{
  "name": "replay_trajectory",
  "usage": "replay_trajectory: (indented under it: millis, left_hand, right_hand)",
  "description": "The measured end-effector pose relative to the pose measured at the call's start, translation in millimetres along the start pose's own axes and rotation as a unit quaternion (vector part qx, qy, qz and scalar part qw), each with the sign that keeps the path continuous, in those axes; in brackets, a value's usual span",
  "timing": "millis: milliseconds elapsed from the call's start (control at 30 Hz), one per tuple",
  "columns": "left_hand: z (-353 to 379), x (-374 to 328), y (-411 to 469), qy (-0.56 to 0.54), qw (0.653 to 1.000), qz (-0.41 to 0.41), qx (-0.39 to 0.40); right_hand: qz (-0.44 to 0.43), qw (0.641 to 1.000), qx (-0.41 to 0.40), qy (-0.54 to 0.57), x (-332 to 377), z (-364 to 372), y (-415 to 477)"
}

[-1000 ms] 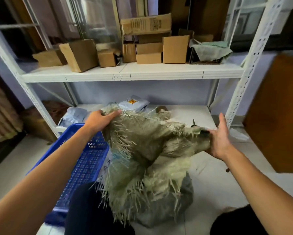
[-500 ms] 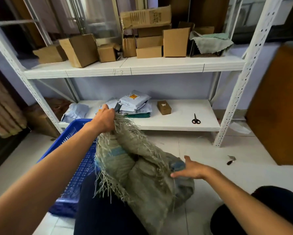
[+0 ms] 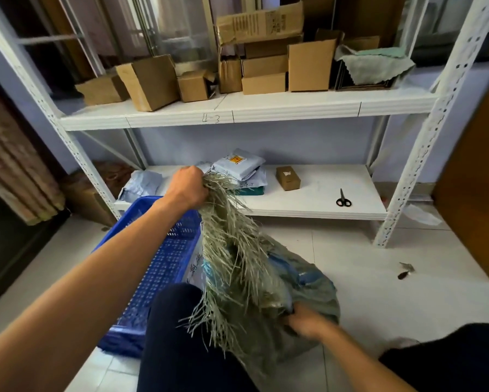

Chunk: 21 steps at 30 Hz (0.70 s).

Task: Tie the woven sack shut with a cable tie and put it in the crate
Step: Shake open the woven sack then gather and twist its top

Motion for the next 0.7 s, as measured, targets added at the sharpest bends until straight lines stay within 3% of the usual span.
replay_trajectory:
  millis: [133,233,367,433,533,700]
  left_hand:
    - [-1,13,2,0.09,0.995,0.031,0.011]
    - [2,23,4,0.159,0.986,0.023,0.052]
    - [11,12,7,0.166,0.98,0.069,0.09]
    - [14,4,6,0.158,0.978,0.099,0.098]
    - [3,7,15,0.134,0.984,0.088,0.075]
    - [-28,37,39,0.034,0.997,-0.05,0.041]
  right_hand:
    - [0.057,0.985,-0.151,0.054,-32,-73,3]
    - [0.099,0.936,-0.292,0.169,-60,-171,-18]
    - [0.104,0.877,-0.437,0.171,-62,-310,-64]
    - [0.084,0.885,-0.439,0.127,-51,-364,-82]
    - [0.083,0.897,-0.433,-0.031,-31,-420,-118]
    - [0.098,0.873,-0.443,-0.177,-21,-469,-157]
Point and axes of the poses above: each hand's wrist, its own y-axis towards the middle knuckle, its own z-axis out of the palm, x = y × z, the point moved 7 cm from there along y, towards the middle knuckle, and after that the axes turned 8 degrees about -y, right-handed, at the moved point
